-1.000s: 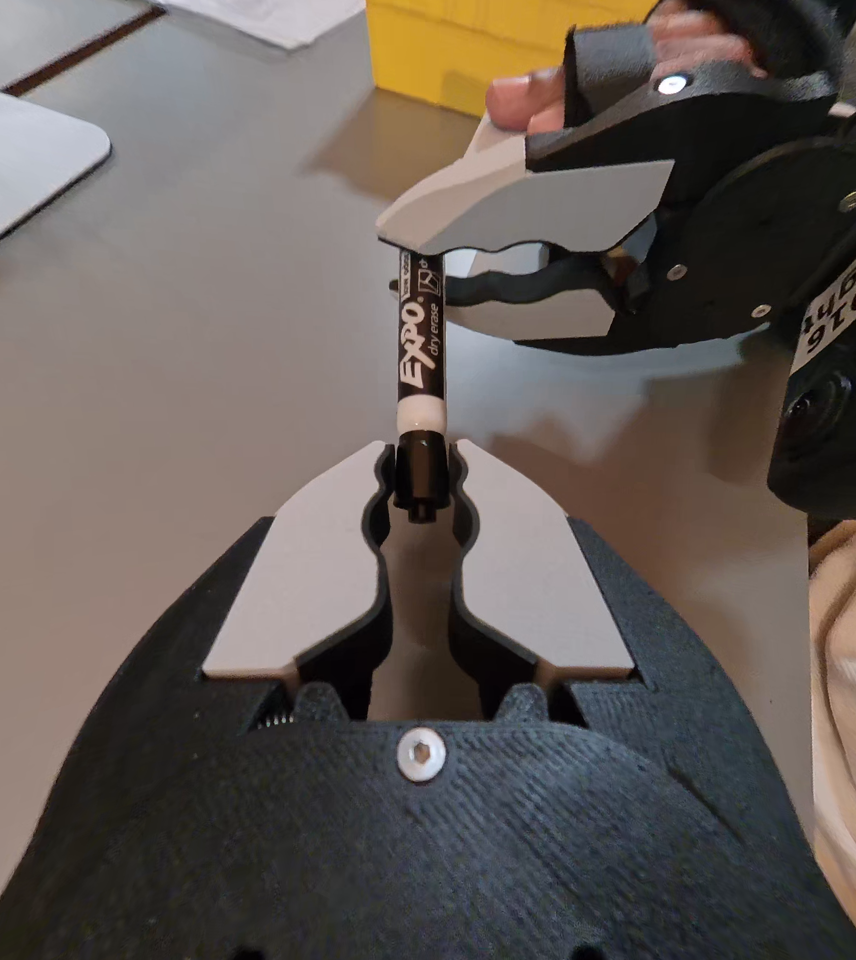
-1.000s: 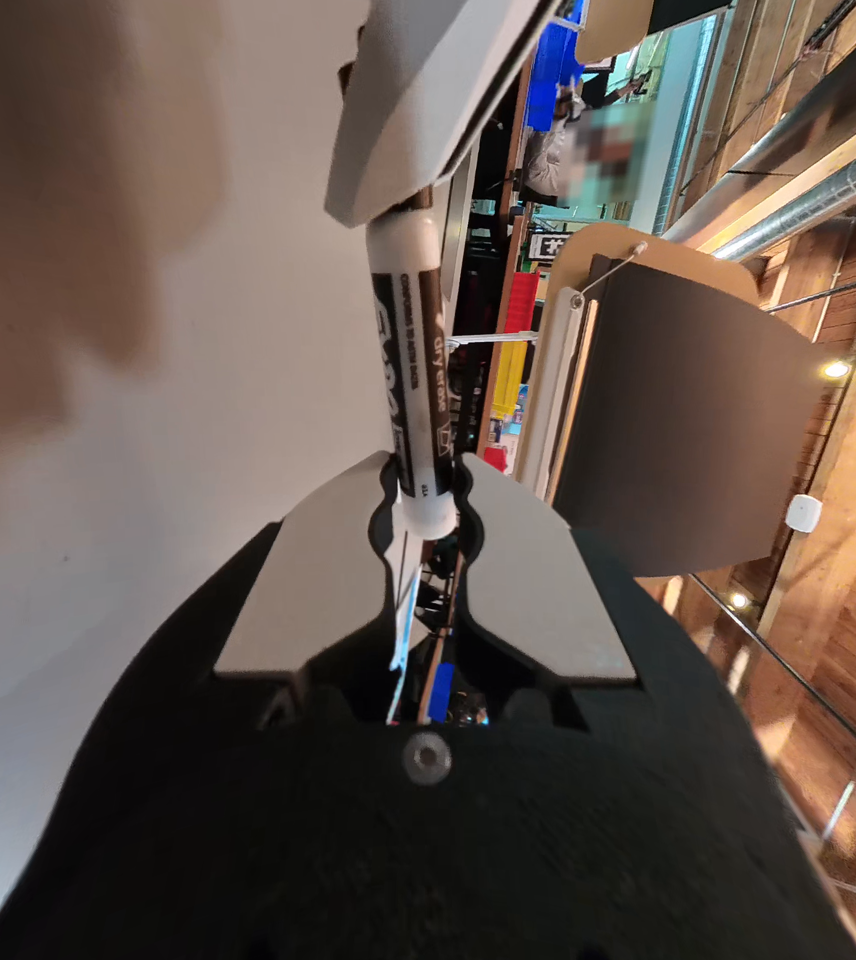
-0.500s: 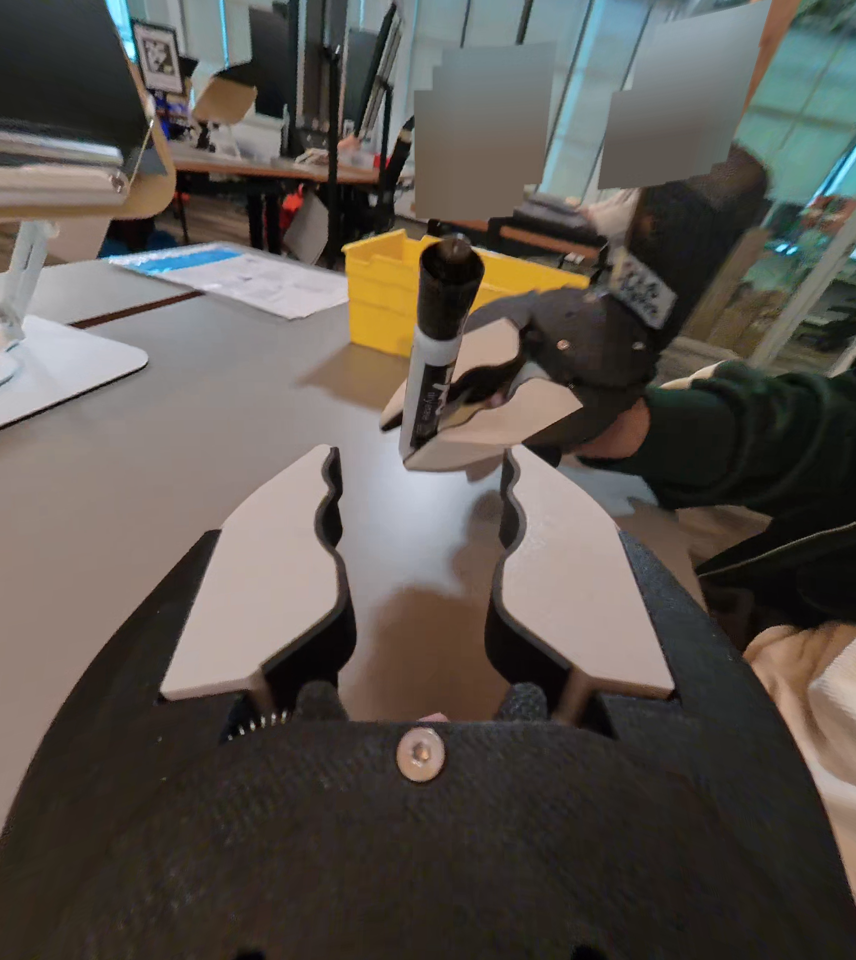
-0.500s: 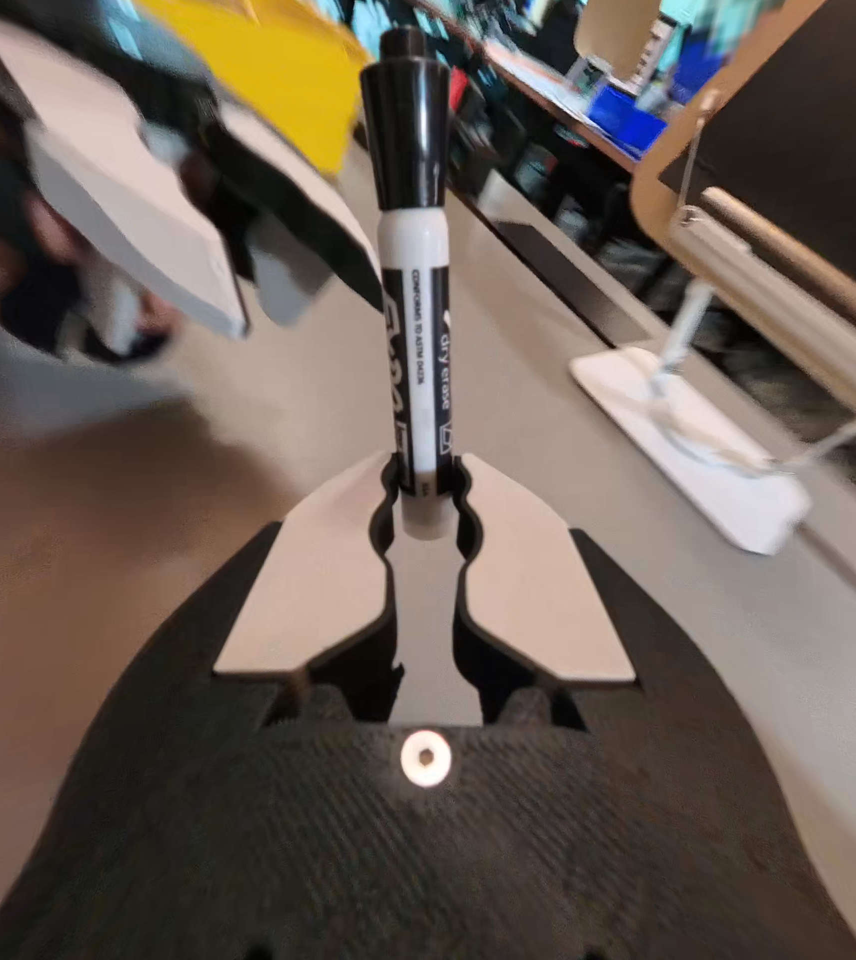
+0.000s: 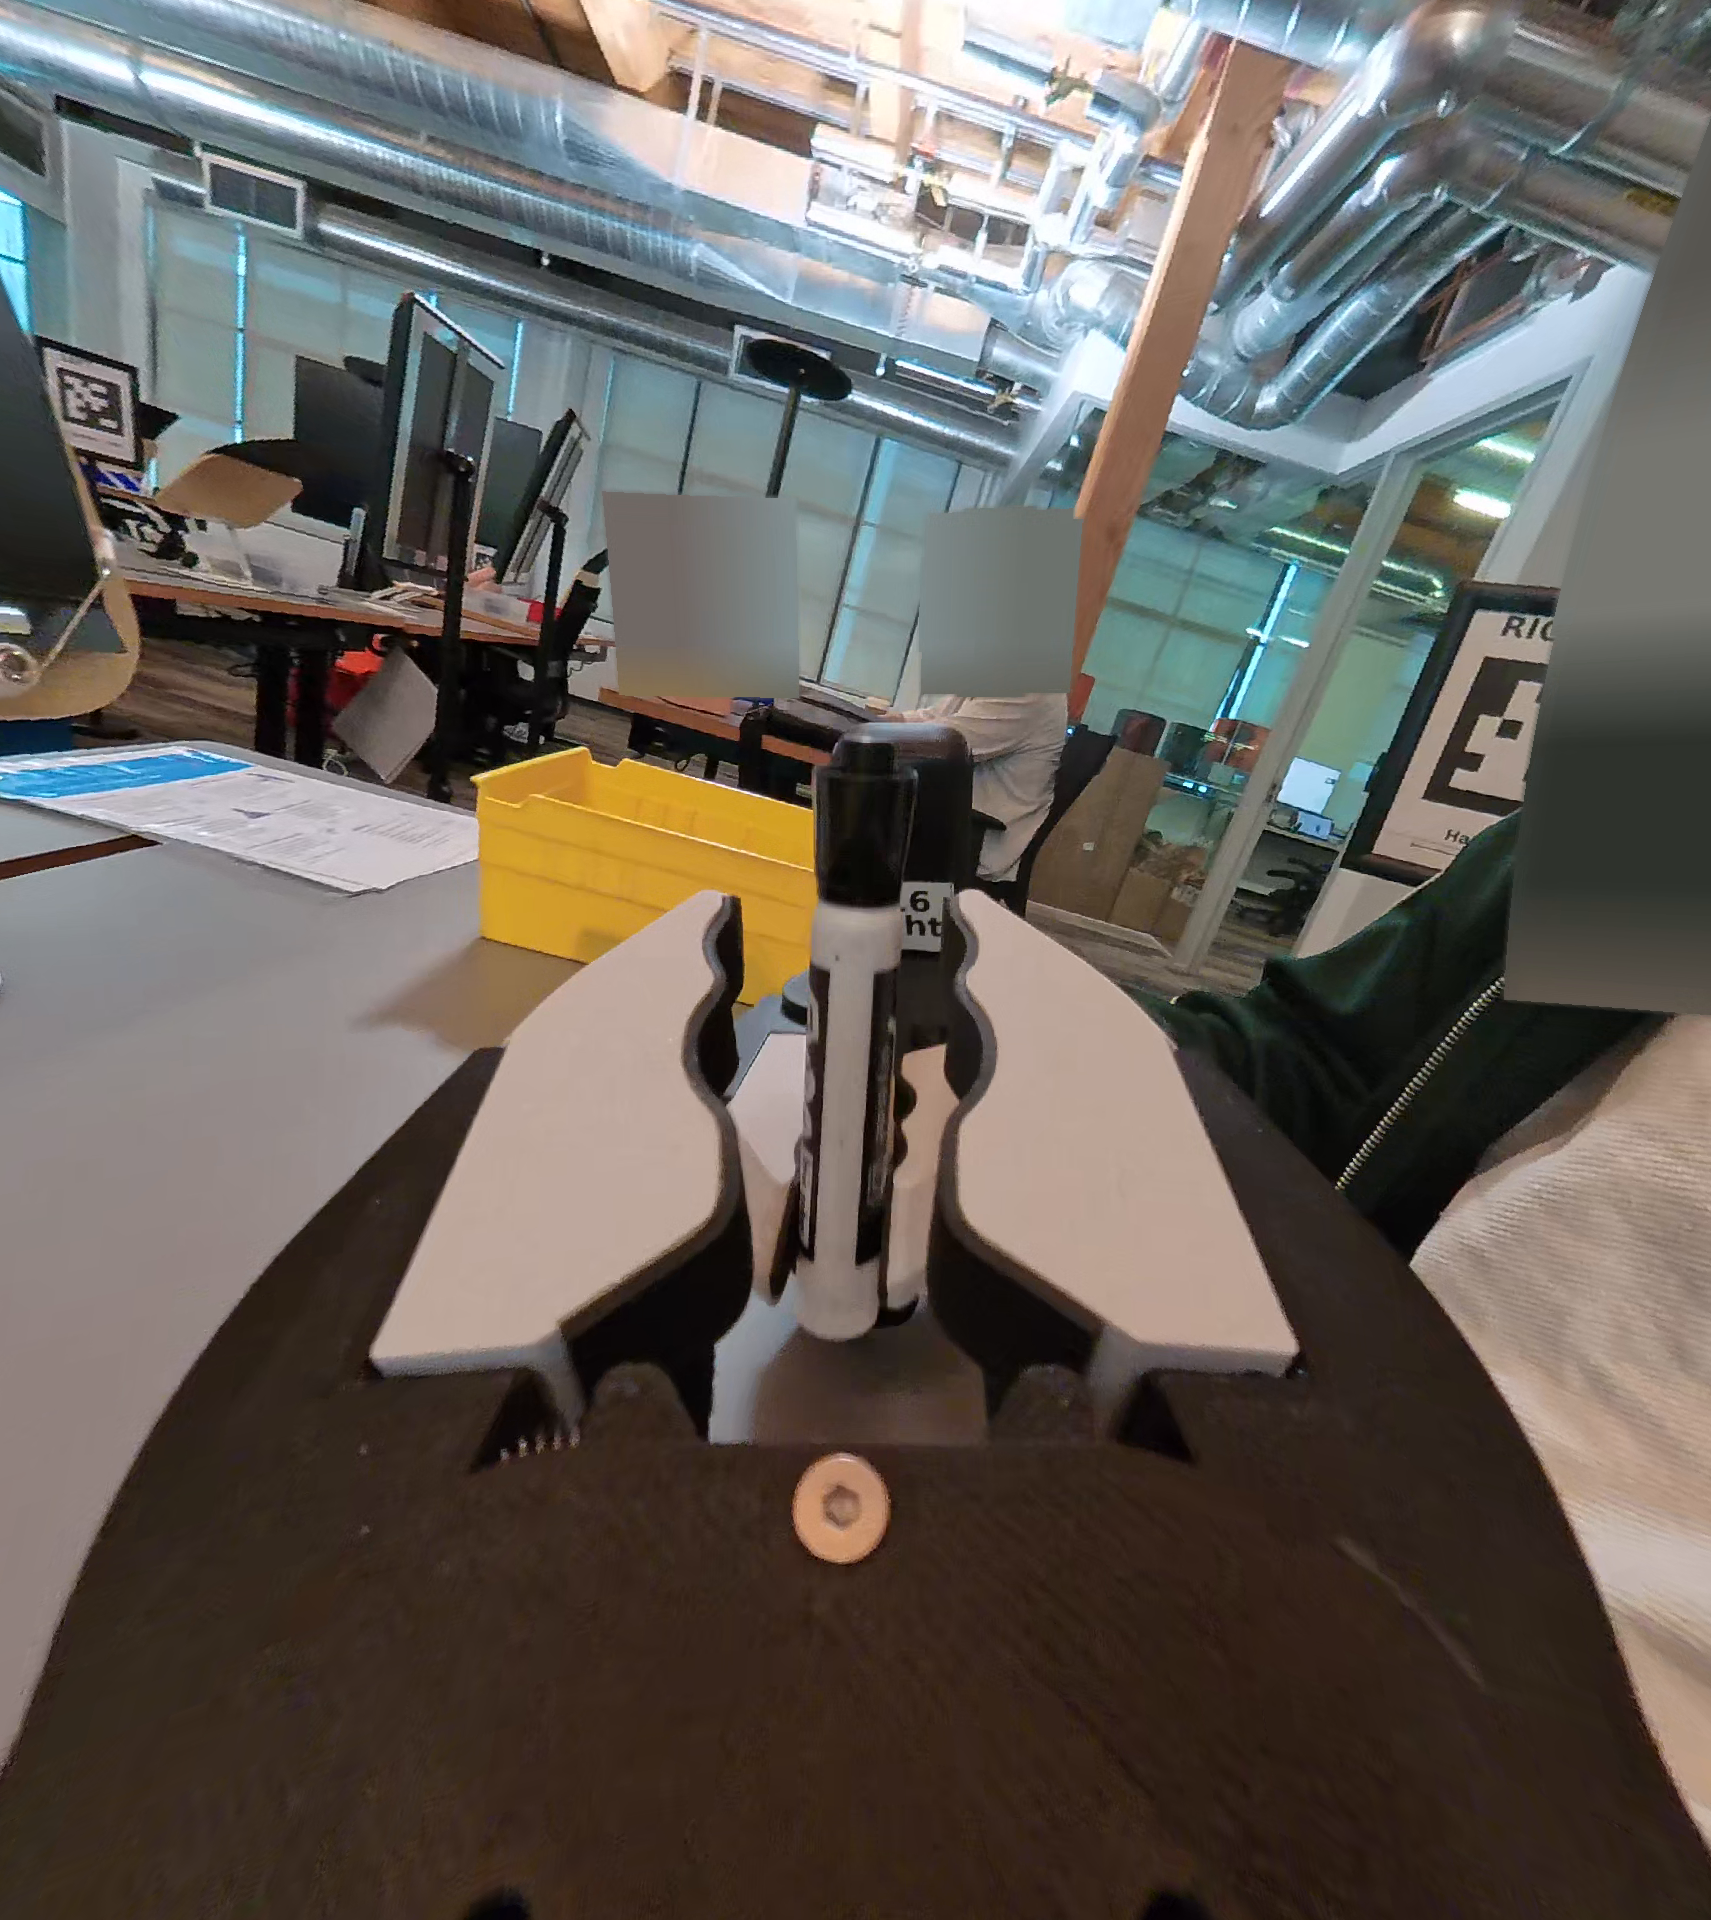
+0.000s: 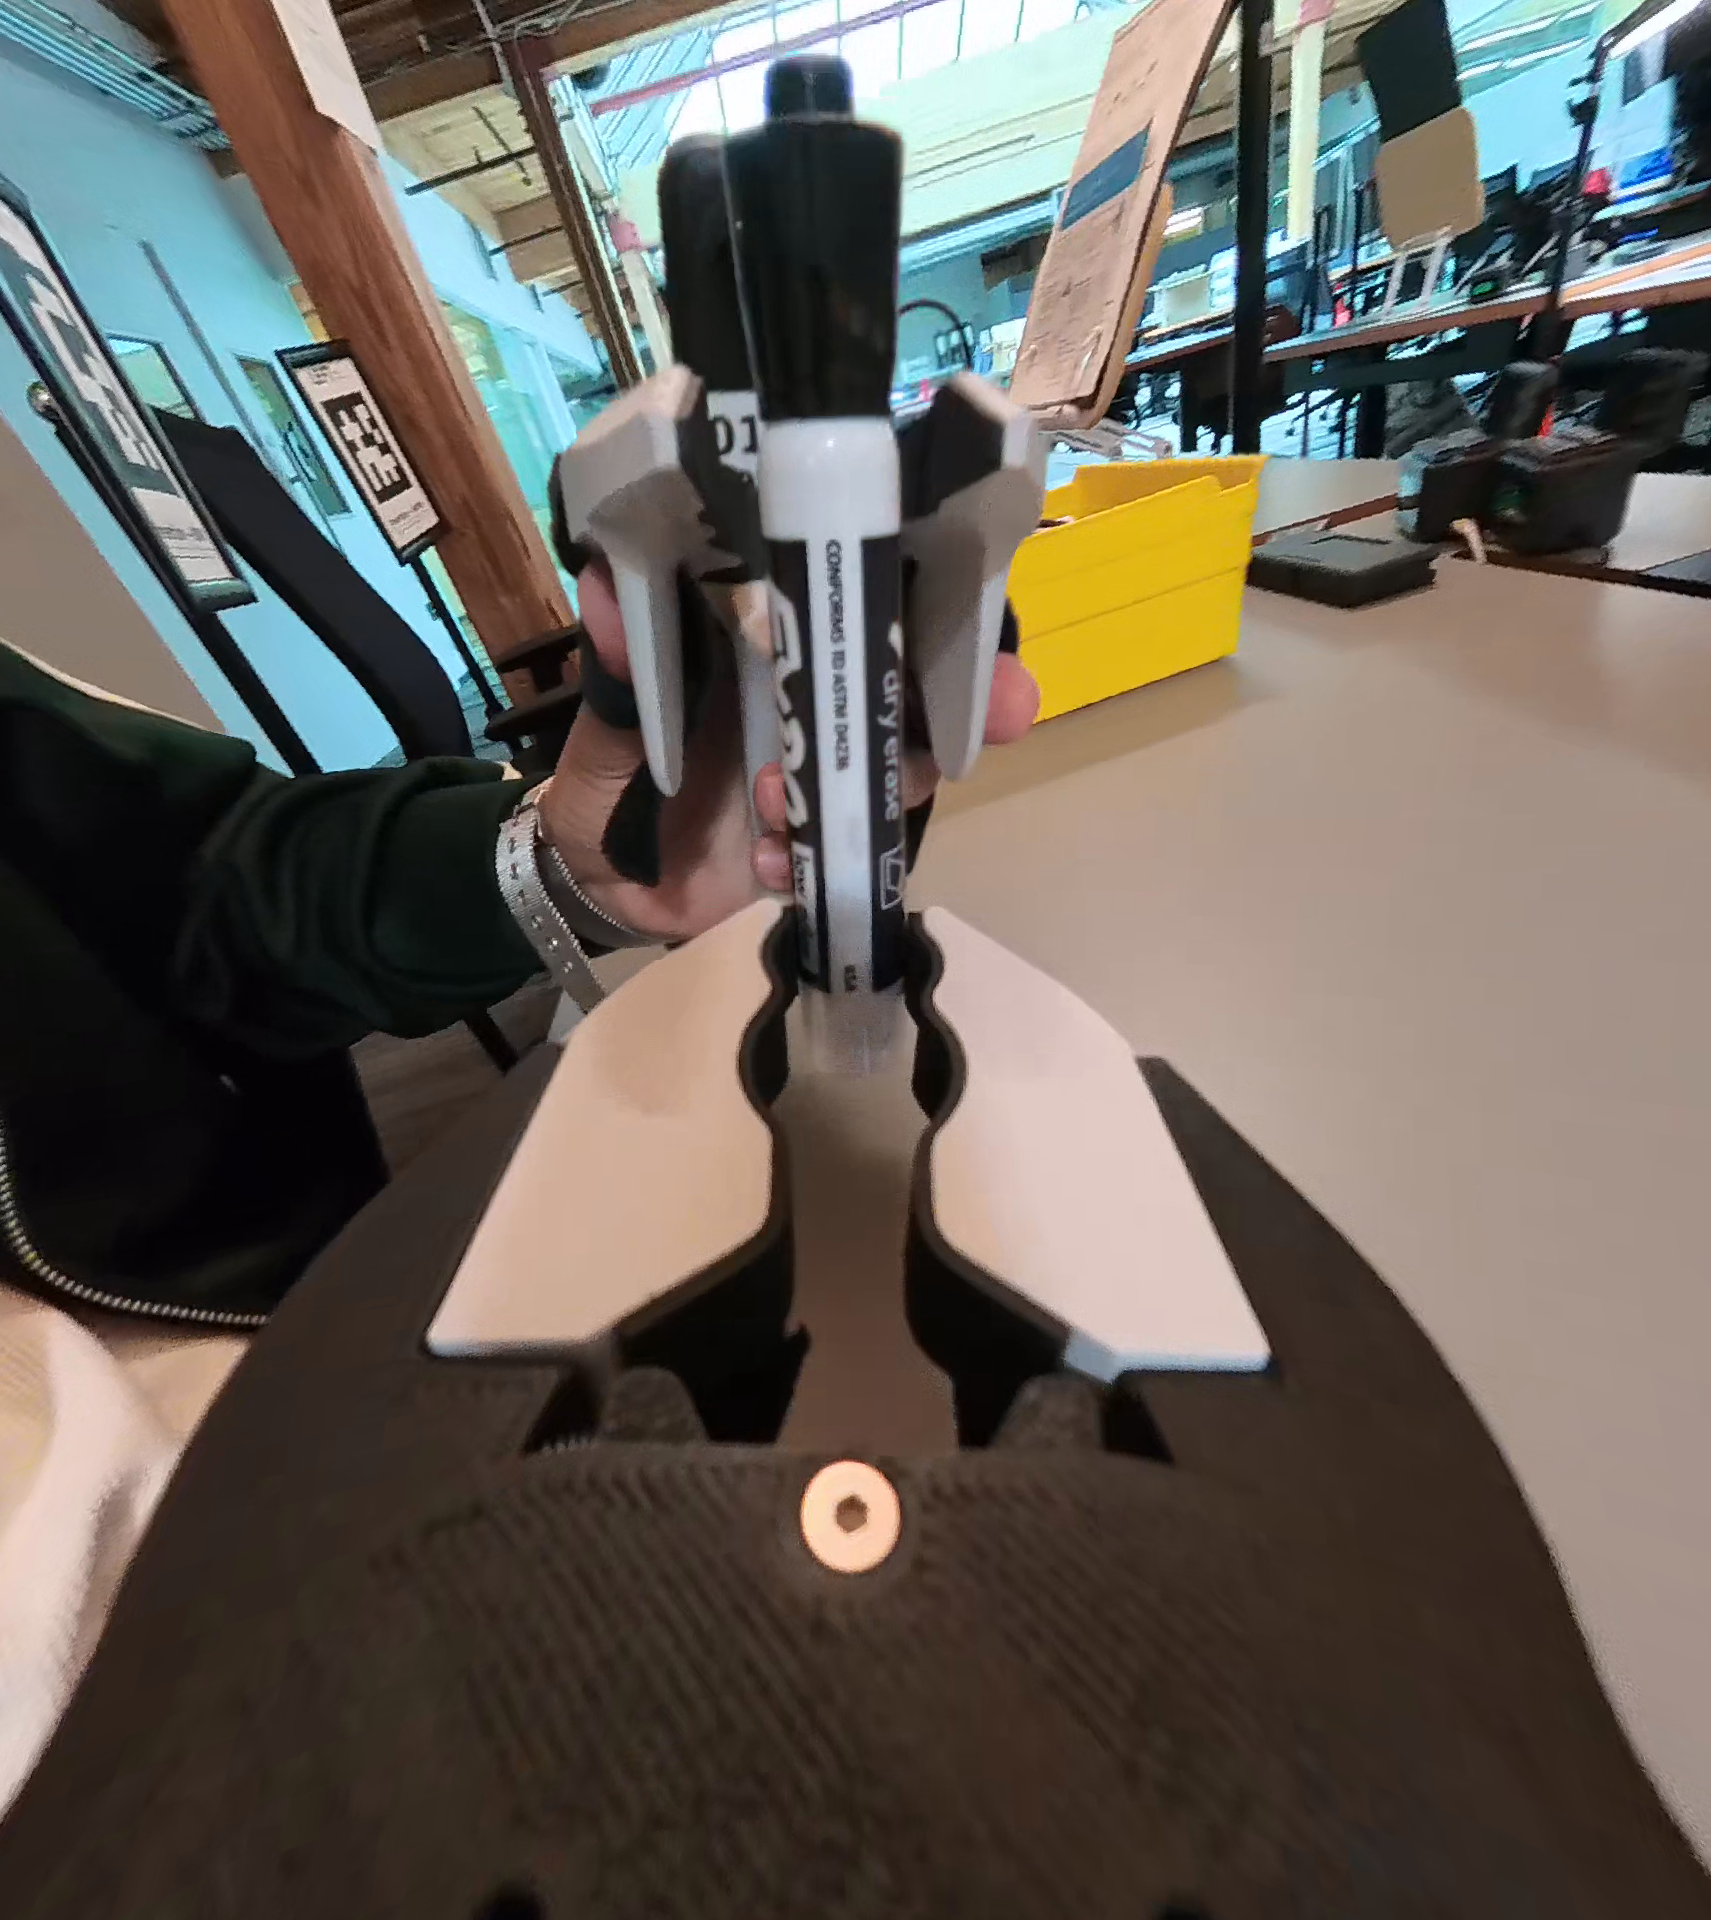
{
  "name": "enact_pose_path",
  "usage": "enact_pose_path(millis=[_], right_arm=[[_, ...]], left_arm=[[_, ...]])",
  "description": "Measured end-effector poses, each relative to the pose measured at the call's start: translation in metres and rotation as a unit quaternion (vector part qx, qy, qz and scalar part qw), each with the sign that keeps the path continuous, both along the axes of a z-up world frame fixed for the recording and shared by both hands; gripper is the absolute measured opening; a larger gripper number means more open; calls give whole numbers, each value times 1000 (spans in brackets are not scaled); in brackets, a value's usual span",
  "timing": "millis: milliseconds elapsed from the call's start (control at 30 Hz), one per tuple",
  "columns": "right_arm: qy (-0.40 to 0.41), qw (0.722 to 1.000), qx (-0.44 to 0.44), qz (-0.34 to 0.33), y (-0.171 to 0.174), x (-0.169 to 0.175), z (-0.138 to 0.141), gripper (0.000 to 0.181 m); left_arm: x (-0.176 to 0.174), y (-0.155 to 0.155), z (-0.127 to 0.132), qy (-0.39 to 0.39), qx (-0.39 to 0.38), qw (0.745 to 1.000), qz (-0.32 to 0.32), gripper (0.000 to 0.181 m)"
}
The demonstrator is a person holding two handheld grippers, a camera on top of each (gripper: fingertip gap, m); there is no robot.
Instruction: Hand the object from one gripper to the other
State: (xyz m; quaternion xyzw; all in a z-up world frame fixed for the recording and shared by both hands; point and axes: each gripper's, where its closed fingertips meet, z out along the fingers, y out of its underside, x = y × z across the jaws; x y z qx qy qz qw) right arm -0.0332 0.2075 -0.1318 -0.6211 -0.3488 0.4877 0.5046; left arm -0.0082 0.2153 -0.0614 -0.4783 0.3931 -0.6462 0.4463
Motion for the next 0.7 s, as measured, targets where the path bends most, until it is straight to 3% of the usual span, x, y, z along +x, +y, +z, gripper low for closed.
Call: enact_pose_path(millis=[133, 200, 400, 533, 700], right_arm=[[-21, 1000, 8, 16, -7, -9, -5, 20], [-20, 1000, 3, 13, -6, -9, -5, 20], [-13, 1000, 2, 4, -3, -7, -4, 21], [28, 999, -20, -32, 11, 4, 2, 62], [71, 995, 11, -69, 23, 24, 16, 76]], left_arm=[[1, -4, 2, -1, 5, 1000, -6, 32], [0, -7, 4, -4, 13, 1000, -11, 18], [0, -8, 5, 9, 23, 1000, -5, 18], [0, -7, 2, 18, 29, 999, -1, 19], [1, -3, -8, 33, 31, 999, 6, 18]])
